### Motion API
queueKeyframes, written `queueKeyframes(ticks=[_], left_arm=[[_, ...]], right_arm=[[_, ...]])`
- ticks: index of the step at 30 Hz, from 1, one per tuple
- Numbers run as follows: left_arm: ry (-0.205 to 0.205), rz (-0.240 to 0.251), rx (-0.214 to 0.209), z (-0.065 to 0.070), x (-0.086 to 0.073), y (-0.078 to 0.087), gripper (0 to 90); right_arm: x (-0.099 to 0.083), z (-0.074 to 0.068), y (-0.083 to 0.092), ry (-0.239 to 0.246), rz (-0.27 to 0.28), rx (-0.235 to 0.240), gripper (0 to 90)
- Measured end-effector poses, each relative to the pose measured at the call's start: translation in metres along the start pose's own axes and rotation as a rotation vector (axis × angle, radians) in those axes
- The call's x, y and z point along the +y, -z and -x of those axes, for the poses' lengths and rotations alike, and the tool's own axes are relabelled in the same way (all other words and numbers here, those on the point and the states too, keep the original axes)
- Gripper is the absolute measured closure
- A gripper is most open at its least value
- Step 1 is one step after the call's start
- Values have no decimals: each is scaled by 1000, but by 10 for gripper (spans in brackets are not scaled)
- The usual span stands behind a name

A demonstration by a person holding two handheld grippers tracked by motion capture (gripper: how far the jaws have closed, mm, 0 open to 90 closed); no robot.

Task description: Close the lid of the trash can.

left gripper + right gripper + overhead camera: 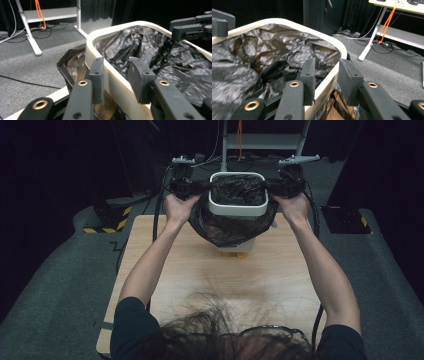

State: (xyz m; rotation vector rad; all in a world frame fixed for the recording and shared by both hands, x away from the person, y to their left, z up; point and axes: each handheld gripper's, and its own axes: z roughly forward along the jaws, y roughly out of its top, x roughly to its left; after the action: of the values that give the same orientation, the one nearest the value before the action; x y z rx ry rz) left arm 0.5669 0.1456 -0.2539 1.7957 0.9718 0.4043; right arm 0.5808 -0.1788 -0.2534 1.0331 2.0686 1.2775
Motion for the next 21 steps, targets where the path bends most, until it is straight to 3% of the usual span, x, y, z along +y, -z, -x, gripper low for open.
queueKeyframes(ticks=[7,11,17,21], left_arm=[[-25,-2,0,8,-6,10,610],[-13,13,-9,10,-12,10,605],[-8,27,-21,8,-17,11,619],[-5,27,-20,9,-17,10,619]], right_arm=[[-8,-8,14,33,-10,15,642],[-14,-8,16,12,7,41,636],[-16,-13,16,37,9,40,639],[-20,-11,16,13,36,47,638]])
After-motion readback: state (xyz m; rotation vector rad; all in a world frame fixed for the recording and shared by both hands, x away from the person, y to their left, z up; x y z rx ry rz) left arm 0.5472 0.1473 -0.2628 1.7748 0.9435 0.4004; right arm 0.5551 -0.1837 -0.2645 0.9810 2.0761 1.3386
